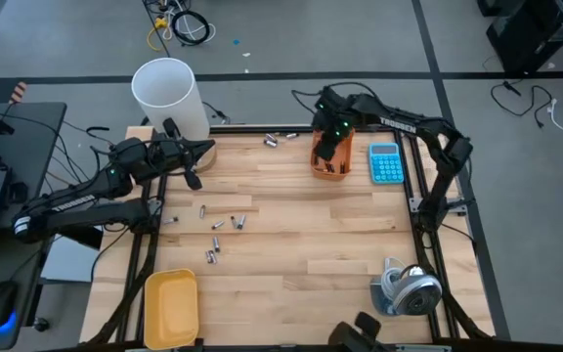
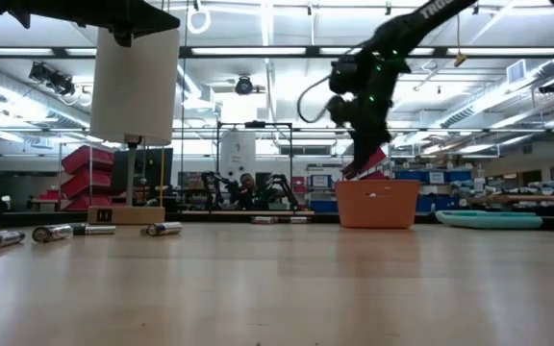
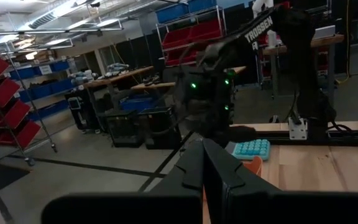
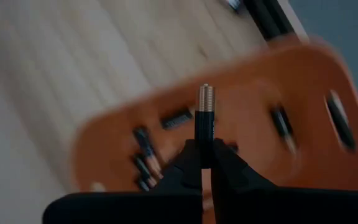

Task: Sort batteries
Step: Put the black battery into the orange bin

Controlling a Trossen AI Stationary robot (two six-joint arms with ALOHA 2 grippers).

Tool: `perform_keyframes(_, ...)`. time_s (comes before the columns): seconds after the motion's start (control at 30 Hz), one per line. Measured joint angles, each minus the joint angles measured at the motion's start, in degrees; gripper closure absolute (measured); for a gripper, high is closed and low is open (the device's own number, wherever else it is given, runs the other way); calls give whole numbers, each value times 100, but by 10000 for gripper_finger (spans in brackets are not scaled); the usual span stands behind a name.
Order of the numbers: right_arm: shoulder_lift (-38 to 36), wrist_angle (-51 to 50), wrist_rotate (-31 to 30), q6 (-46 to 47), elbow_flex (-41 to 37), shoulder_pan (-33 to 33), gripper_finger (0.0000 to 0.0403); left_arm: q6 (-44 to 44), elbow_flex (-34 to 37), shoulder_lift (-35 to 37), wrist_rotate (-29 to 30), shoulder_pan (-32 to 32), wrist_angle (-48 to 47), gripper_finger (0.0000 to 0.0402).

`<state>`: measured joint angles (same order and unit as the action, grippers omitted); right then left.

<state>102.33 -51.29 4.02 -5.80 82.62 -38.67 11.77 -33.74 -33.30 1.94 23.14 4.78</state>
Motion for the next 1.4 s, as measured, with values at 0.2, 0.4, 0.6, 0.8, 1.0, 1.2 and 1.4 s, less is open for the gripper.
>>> perform_keyframes(0.2,-142,561,-296,556,-792,-110,400,7,0,0,2,0,97,401)
perform_keyframes(0.4,-128,917,-390,676,-1032,-202,354,1,0,0,4,0,207,401)
perform_keyframes(0.6,-128,1025,-653,721,-1030,-204,308,-44,0,-1,4,0,49,401)
perform_keyframes(0.8,-245,1078,-658,716,-1030,-146,295,-153,0,-144,-234,0,-48,401)
perform_keyframes(1.0,-792,1422,-657,606,-1030,111,301,-349,0,-663,-716,-2,142,401)
perform_keyframes(1.2,-1501,1570,-659,368,-1030,398,305,-317,-38,-1429,-939,0,845,401)
perform_keyframes(1.4,-1773,2370,-657,199,-1028,678,307,-270,-347,-2136,-227,0,1070,401)
